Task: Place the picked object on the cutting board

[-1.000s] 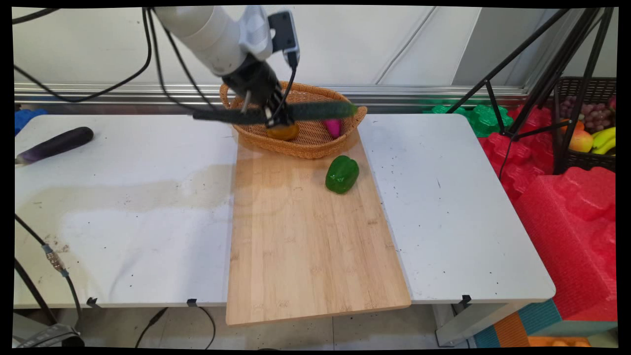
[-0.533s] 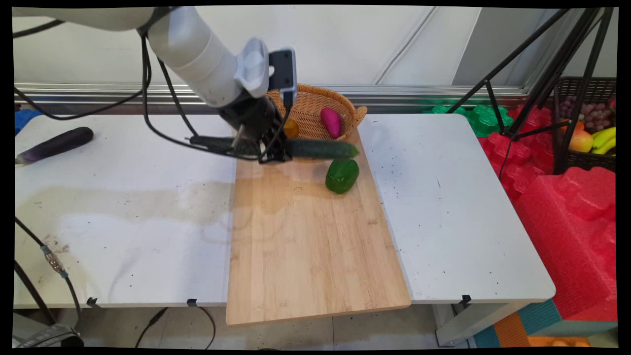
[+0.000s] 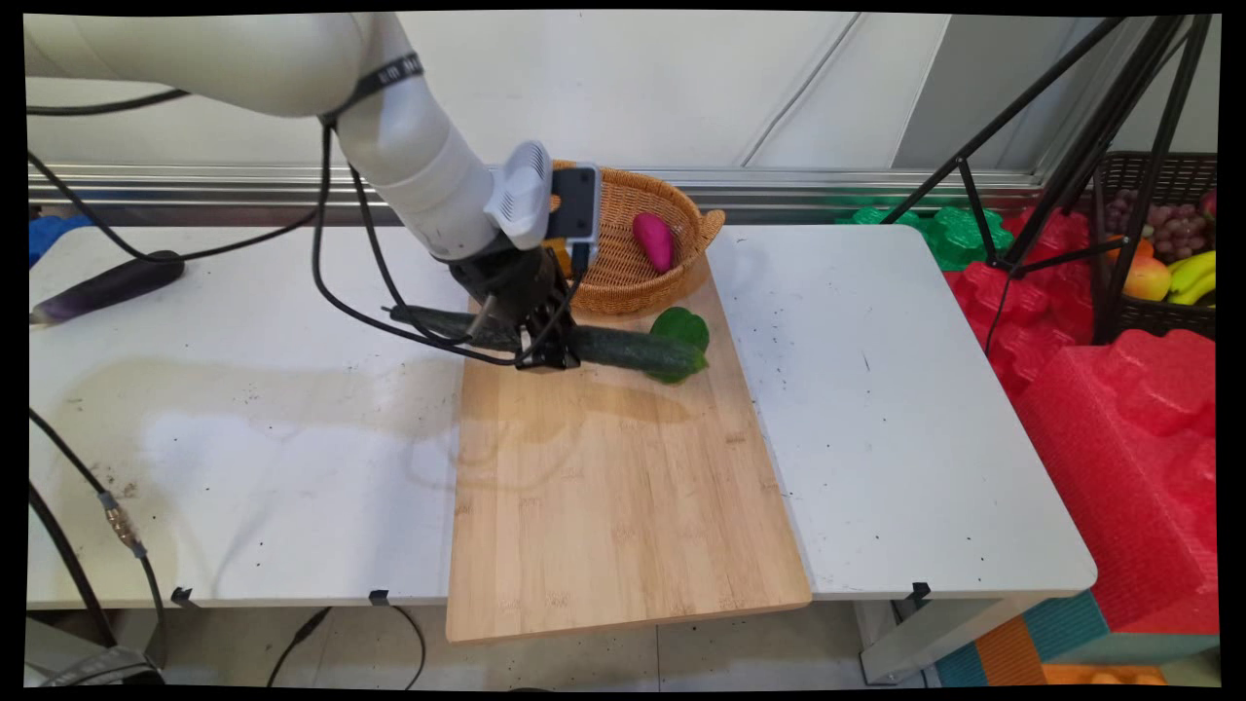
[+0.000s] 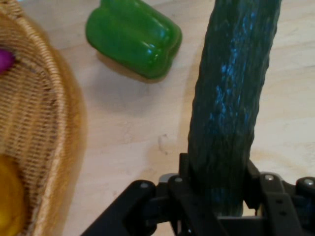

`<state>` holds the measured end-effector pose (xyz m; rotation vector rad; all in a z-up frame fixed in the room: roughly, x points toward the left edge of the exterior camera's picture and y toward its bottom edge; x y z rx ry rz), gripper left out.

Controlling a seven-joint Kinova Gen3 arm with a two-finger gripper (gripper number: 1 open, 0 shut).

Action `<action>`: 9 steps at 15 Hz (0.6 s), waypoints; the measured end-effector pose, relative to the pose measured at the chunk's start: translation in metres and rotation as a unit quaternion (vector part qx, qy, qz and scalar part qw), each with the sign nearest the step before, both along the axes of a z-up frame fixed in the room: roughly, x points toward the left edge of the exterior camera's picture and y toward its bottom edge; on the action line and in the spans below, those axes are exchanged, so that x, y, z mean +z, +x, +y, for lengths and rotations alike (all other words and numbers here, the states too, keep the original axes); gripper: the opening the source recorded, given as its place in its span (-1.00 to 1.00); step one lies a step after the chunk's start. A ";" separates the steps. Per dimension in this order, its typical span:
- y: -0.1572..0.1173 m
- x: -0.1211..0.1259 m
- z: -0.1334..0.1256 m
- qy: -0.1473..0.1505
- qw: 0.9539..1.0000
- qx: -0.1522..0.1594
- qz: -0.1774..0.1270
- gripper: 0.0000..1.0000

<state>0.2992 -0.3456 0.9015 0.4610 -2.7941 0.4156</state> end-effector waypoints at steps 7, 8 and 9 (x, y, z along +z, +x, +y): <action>-0.006 -0.048 -0.038 0.030 0.998 -0.052 -0.024 -1.00; -0.006 -0.052 -0.042 0.033 0.998 -0.057 -0.026 -1.00; -0.006 -0.057 -0.046 0.036 0.997 -0.062 -0.028 -1.00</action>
